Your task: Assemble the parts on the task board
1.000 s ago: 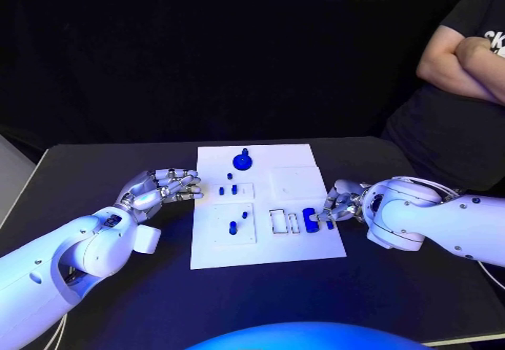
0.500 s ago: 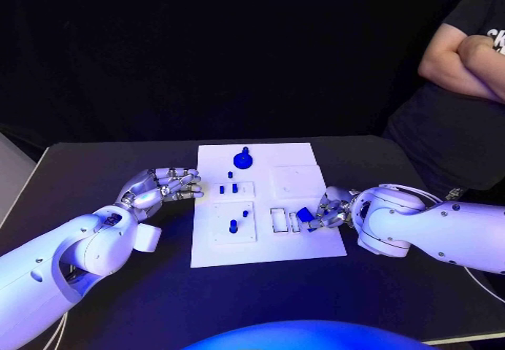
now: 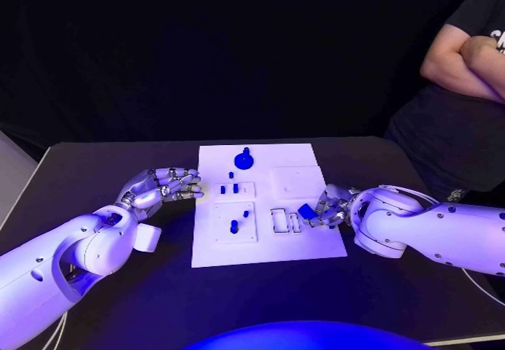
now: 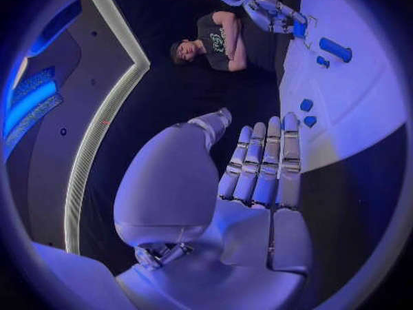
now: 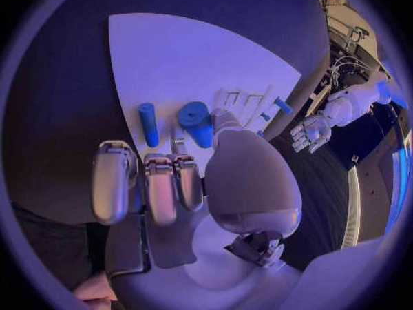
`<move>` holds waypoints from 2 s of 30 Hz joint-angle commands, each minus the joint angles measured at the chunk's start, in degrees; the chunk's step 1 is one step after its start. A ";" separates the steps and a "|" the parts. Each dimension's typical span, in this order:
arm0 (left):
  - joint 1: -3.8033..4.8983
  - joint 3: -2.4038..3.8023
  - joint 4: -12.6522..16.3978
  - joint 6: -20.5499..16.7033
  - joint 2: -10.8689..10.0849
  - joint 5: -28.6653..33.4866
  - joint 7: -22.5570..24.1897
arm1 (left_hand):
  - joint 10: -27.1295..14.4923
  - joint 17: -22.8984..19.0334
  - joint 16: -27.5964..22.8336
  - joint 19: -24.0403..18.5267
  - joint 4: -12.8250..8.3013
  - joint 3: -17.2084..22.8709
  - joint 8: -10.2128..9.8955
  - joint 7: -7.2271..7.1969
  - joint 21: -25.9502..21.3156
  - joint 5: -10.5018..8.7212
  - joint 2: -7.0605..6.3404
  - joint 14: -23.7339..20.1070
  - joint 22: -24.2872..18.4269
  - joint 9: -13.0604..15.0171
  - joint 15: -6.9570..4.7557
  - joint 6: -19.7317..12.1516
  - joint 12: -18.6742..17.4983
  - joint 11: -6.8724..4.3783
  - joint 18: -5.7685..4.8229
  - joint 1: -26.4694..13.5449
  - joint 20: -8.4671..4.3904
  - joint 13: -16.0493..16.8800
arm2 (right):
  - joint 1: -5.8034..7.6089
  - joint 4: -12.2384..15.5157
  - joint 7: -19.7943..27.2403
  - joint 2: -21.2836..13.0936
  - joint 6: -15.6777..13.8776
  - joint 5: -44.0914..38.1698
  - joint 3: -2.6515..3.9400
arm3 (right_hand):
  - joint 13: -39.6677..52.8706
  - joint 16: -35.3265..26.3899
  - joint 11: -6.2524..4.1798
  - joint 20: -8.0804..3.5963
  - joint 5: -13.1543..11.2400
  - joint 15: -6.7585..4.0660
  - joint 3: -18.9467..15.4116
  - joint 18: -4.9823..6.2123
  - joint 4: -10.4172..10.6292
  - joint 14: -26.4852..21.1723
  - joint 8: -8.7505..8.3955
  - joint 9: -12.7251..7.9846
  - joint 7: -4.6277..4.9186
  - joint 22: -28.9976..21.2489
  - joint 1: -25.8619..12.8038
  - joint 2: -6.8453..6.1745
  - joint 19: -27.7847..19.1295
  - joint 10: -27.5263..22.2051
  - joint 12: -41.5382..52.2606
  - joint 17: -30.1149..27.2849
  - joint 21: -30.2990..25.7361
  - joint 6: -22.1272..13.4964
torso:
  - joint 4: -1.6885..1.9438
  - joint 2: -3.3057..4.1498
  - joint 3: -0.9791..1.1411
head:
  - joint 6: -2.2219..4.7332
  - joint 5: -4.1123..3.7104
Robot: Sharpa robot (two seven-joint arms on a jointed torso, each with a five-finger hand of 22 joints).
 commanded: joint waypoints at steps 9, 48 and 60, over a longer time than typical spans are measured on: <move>-0.10 0.06 0.02 0.43 0.01 -0.17 0.24 | -0.35 0.05 -0.34 0.38 -0.07 -0.36 0.20 1.34 -0.19 -0.19 0.42 -0.33 -0.05 -0.05 0.12 -0.43 0.35 -0.12 0.71 0.11 0.19 0.09 | 0.88 2.72 1.41 -1.27 -5.01 5.17 0.23 | 13.90 0.31 -0.60 -0.64 0.57 -0.64 1.71 -0.61 0.07 5.80 -0.12 0.11 -0.55 5.68 1.38 0.69 3.55 5.07 0.23 14.14 0.73 0.79 | -0.13 0.00 0.00 | 0.28 0.15; -0.17 0.06 0.22 1.13 -0.21 -0.16 -0.30 | -0.47 0.13 -0.33 0.43 0.06 -0.47 0.39 1.37 -0.18 -0.19 0.54 -0.34 -0.32 -0.17 0.13 -0.51 0.57 -0.10 0.71 0.11 0.21 0.09 | 0.40 1.17 0.04 6.66 -2.74 4.63 0.06 | 13.52 0.13 -0.53 -0.61 -6.37 -0.58 3.20 -0.53 0.14 5.72 -0.61 0.73 -0.52 5.65 -5.25 -1.52 3.45 4.73 -0.30 13.77 0.24 1.75 | 0.05 0.07 -0.02 | 0.21 0.63; -0.17 0.06 0.25 1.17 -0.35 -0.16 -0.42 | -0.49 0.15 -0.33 0.44 0.14 -0.50 0.44 1.38 -0.17 -0.19 0.60 -0.35 -0.38 -0.19 0.14 -0.52 0.62 -0.09 0.71 0.07 0.21 0.09 | 0.24 1.12 0.89 6.80 -2.98 3.80 0.06 | 13.22 0.10 -0.53 -0.61 -17.30 -0.59 -6.03 -0.55 0.40 5.72 -0.10 2.59 -0.54 5.91 -12.10 -2.42 3.48 4.42 -0.83 13.75 0.13 1.43 | -0.02 0.06 0.01 | 0.17 0.71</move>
